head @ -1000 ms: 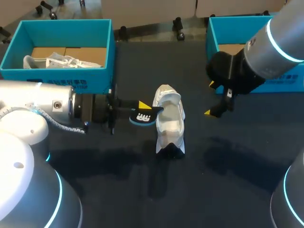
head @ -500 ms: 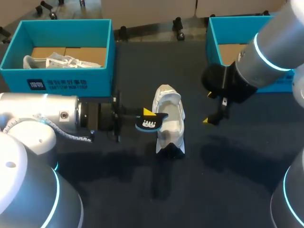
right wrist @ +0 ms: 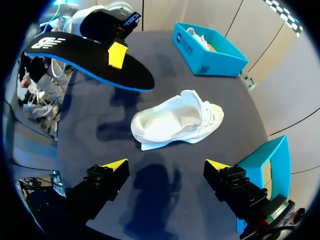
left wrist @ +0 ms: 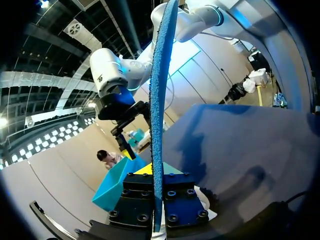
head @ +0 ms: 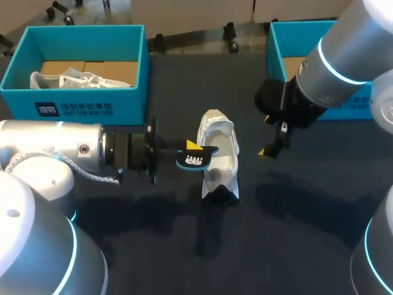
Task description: Take the shoe out of the shoebox, open the shoe tongue, remove and reinsert the insole, then place the shoe into the shoebox
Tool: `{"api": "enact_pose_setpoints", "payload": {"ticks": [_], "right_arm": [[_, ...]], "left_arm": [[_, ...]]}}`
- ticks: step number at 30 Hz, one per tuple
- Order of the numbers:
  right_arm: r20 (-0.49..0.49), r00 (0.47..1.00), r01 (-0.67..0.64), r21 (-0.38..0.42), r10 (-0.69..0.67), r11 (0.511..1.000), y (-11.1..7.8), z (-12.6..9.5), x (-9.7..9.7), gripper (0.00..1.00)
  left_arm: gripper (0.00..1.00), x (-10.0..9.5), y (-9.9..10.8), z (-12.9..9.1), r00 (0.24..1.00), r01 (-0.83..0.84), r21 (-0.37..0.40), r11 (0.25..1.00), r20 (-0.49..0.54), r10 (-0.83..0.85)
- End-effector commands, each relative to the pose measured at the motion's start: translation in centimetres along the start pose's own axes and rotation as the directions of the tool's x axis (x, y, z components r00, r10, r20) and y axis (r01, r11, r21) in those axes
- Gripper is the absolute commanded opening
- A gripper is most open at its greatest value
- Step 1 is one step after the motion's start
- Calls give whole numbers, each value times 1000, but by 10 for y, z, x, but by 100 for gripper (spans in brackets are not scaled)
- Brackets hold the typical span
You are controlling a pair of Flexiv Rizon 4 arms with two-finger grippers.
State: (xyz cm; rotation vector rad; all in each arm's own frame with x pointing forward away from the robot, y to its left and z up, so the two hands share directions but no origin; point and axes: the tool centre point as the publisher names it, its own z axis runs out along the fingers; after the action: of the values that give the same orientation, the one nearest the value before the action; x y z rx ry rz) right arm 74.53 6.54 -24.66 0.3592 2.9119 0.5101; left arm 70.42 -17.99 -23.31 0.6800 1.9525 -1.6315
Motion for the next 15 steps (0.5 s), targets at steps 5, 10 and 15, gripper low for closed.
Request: {"api": "enact_pose_setpoints", "payload": {"ticks": [5,10,15], "right_arm": [[16,999,35,16,-36,999,-6,7,-1,100],[43,991,129,25,-130,991,-15,22,-10,100],[65,981,180,3,-180,984,-18,39,-26,100]], "left_arm": [[0,0,1,2,999,49,19,999,-12,-49],[0,1,1,9,997,71,37,997,-18,-70],[0,4,9,19,995,100,37,994,-26,-99]]}}
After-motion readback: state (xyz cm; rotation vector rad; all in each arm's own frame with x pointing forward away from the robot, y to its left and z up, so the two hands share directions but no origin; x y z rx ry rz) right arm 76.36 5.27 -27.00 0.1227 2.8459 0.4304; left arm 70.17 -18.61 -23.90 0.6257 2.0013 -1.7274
